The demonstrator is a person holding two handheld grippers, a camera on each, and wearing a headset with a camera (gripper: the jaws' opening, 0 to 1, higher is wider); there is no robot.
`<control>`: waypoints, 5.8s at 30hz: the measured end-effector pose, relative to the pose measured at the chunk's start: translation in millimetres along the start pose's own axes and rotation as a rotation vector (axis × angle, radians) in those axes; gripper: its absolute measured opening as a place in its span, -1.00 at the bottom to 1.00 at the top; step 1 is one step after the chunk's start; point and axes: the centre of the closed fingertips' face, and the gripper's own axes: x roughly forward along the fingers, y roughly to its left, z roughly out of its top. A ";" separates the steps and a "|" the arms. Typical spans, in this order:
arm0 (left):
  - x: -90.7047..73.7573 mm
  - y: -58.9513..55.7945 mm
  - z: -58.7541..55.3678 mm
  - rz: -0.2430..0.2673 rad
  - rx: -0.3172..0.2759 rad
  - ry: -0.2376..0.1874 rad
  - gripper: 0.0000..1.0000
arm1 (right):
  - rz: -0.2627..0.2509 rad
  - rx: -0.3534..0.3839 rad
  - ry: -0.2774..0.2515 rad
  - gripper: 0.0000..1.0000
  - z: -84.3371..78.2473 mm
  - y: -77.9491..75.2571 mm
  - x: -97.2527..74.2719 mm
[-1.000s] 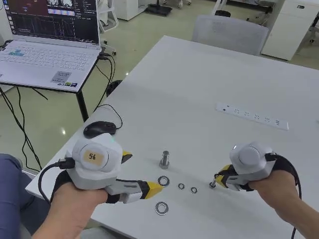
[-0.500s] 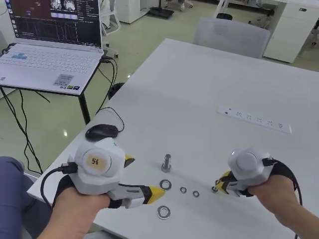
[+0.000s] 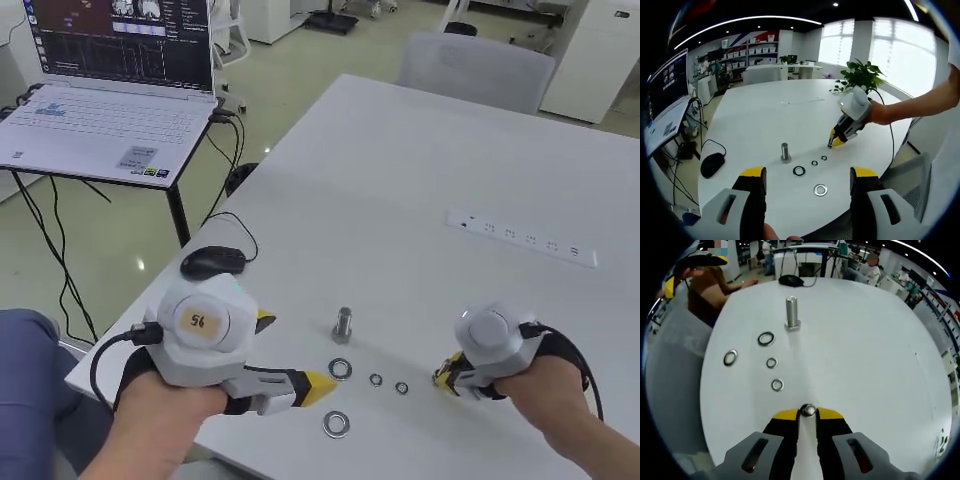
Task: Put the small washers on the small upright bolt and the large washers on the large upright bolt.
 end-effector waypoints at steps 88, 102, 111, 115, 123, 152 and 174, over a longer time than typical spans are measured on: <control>-7.4 -4.5 0.9 0.010 0.004 -0.010 0.35 | 0.001 0.085 -0.034 -0.72 26.4 41.0 29.4; -7.9 -1.3 -0.8 0.018 -0.005 -0.009 0.35 | 0.024 0.079 -0.042 -0.72 14.0 59.0 17.3; -5.2 -3.7 -1.0 0.008 -0.001 -0.006 0.35 | 0.019 0.114 -0.040 -0.72 -7.4 63.6 11.3; -5.3 -4.5 -1.1 0.005 0.001 -0.004 0.35 | 0.068 0.059 -0.027 -0.70 -11.4 67.5 8.1; -6.1 -5.7 -0.4 0.004 0.007 -0.006 0.35 | 0.188 -0.233 0.021 -0.62 -13.1 70.4 7.4; -4.9 -6.9 2.7 0.008 0.011 -0.004 0.34 | 0.217 -0.397 0.019 -0.74 -14.9 73.5 3.0; -1.5 -8.6 4.5 0.004 0.011 -0.004 0.34 | 0.017 -0.148 -0.149 -0.74 2.9 29.0 -50.7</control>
